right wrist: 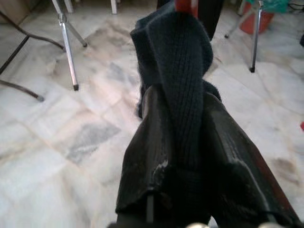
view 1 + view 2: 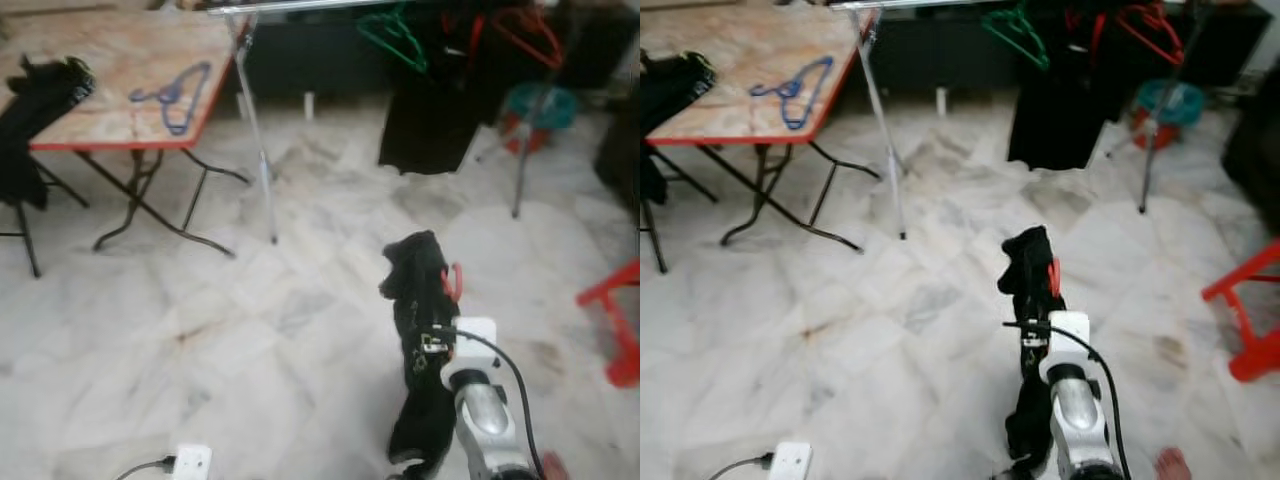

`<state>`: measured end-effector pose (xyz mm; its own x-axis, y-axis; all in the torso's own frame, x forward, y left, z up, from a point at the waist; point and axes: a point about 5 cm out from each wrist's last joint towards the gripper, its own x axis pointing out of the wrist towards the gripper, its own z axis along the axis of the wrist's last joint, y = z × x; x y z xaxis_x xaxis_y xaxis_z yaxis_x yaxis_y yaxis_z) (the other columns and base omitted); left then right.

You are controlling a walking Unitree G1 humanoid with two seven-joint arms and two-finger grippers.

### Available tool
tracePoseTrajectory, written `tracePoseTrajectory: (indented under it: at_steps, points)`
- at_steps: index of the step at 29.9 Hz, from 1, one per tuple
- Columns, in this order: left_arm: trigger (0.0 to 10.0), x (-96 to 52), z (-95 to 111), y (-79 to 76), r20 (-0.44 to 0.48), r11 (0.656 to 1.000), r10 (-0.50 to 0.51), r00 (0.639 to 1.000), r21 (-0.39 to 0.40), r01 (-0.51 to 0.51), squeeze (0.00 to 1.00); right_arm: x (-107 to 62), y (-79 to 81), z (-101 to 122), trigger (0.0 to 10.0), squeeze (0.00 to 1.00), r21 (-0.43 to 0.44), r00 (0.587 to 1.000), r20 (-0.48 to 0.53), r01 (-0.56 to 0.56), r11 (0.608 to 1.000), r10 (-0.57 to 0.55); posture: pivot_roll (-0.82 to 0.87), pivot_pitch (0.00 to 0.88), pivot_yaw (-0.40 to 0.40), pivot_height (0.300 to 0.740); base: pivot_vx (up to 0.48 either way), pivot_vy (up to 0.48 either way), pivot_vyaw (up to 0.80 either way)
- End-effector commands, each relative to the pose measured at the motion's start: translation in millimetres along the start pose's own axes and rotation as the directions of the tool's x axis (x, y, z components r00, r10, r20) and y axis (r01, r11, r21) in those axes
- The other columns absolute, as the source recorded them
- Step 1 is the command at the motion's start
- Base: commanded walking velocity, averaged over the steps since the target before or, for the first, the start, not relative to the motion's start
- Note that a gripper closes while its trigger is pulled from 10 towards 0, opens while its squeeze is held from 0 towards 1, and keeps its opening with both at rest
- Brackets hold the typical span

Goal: Hang hanger

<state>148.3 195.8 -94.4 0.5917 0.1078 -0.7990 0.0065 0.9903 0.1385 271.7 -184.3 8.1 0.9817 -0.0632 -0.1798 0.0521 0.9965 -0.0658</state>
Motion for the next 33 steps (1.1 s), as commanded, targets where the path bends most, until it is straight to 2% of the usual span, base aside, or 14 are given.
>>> tracePoseTrajectory:
  at_steps: [1, 7, 11, 16, 19, 20, 21, 22, 23, 25, 27, 29, 33]
  points:
    - [10.0, -5.1, -19.8, -7.4, -0.075, 1.0, -0.028, 0.997, 0.012, 0.029, 0.0, 5.3, 1.6, 10.5, 10.0, 0.0, 0.003, 0.999, 0.048, -0.004, 1.0, 0.004, 0.02, 0.129, 0.002, 0.74, 0.0, 0.0, 0.0]
    - [10.0, -5.0, -18.7, -7.0, -0.062, 1.0, -0.024, 0.998, 0.014, 0.025, 0.0, 5.4, 1.9, 10.4, 10.0, 0.0, 0.002, 0.999, 0.047, -0.003, 1.0, 0.003, 0.02, 0.13, 0.004, 0.74, 0.0, 0.0, 0.0]
    - [10.0, -4.6, -16.4, -6.4, -0.05, 0.996, -0.02, 0.999, 0.081, 0.024, 0.0, 5.4, 1.7, 10.5, 10.0, 0.0, 0.001, 0.999, 0.047, -0.003, 1.0, 0.003, 0.02, 0.129, 0.004, 0.74, 0.0, 0.0, 0.0]
    - [10.0, -4.9, -14.4, -5.4, -0.016, 0.996, 0.006, 1.0, 0.086, -0.005, 0.0, 5.4, -0.3, 11.5, 10.0, 0.0, -0.007, 0.999, 0.053, -0.003, 1.0, 0.004, 0.02, 0.127, 0.011, 0.74, 0.0, 0.0, 0.0]
    - [10.0, -5.3, -10.0, -3.3, 0.038, 0.992, 0.062, 0.997, 0.106, -0.066, 0.0, 8.4, -6.9, 15.3, 10.0, 0.0, -0.021, 0.998, 0.057, -0.002, 1.0, 0.003, 0.04, 0.133, 0.004, 0.74, 0.0, 0.0, 0.0]
    - [10.0, -3.4, 3.1, 12.4, 0.092, 0.994, 0.1, 0.991, 0.043, -0.104, 0.0, 10.5, -10.5, 17.6, 10.0, 0.0, -0.035, 0.998, 0.057, -0.001, 0.999, 0.003, 0.04, 0.134, 0.002, 0.74, 0.0, 0.0, 0.0]
    - [10.0, -3.4, 3.1, 12.4, 0.092, 0.994, 0.1, 0.991, 0.043, -0.104, 0.0, 10.5, -10.5, 17.6, 10.0, 0.0, -0.035, 0.998, 0.057, -0.001, 0.999, 0.003, 0.04, 0.134, 0.002, 0.74, 0.0, 0.0, 0.0]
    - [10.0, -6.8, 47.8, 41.1, 0.348, 0.984, 0.152, 0.925, 0.037, -0.176, 0.0, 15.4, -18.2, 24.6, 10.0, 0.0, -0.065, 0.998, 0.066, 0.006, 0.998, -0.002, 0.04, 0.131, 0.0, 0.74, 0.0, 0.0, 0.0]
    - [10.0, -9.1, 66.5, 47.4, 0.433, 0.98, 0.156, 0.888, 0.042, -0.193, 0.0, 17.7, -21.8, 28.8, 10.0, 0.0, -0.077, 0.997, 0.077, 0.01, 0.997, -0.004, 0.04, 0.131, 0.0, 0.74, 0.0, 0.0, 0.0]
    - [10.0, -10.2, 96.0, 48.0, 0.534, 0.977, 0.126, 0.836, 0.078, -0.197, 0.0, 22.7, -29.6, 38.6, 10.0, 0.0, -0.088, 0.995, 0.102, 0.025, 0.996, -0.015, 0.04, 0.131, 0.001, 0.74, 0.0, 0.0, 0.0]
    - [10.0, -10.5, 108.1, 46.9, 0.566, 0.976, 0.116, 0.816, 0.086, -0.199, 0.0, 24.9, -32.6, 43.2, 10.0, 0.0, -0.092, 0.993, 0.113, 0.032, 0.995, -0.021, 0.03, 0.129, 0.003, 0.74, 0.0, 0.0, 0.0]
    - [10.0, -12.3, 131.5, 41.9, 0.627, 0.978, 0.081, 0.775, 0.101, -0.184, 0.0, 28.6, -36.0, 49.6, 10.0, 0.0, -0.115, 0.993, 0.117, 0.024, 0.993, -0.01, 0.03, 0.129, 0.005, 0.74, 0.0, 0.0, 0.0]
    - [10.0, -18.8, 149.4, 37.3, 0.687, 0.98, 0.043, 0.726, 0.114, -0.165, 0.0, 31.0, -33.4, 51.2, 10.0, 0.0, -0.144, 0.993, 0.088, -0.062, 0.988, 0.075, 0.03, 0.131, 0.006, 0.74, 0.0, 0.0, 0.0]
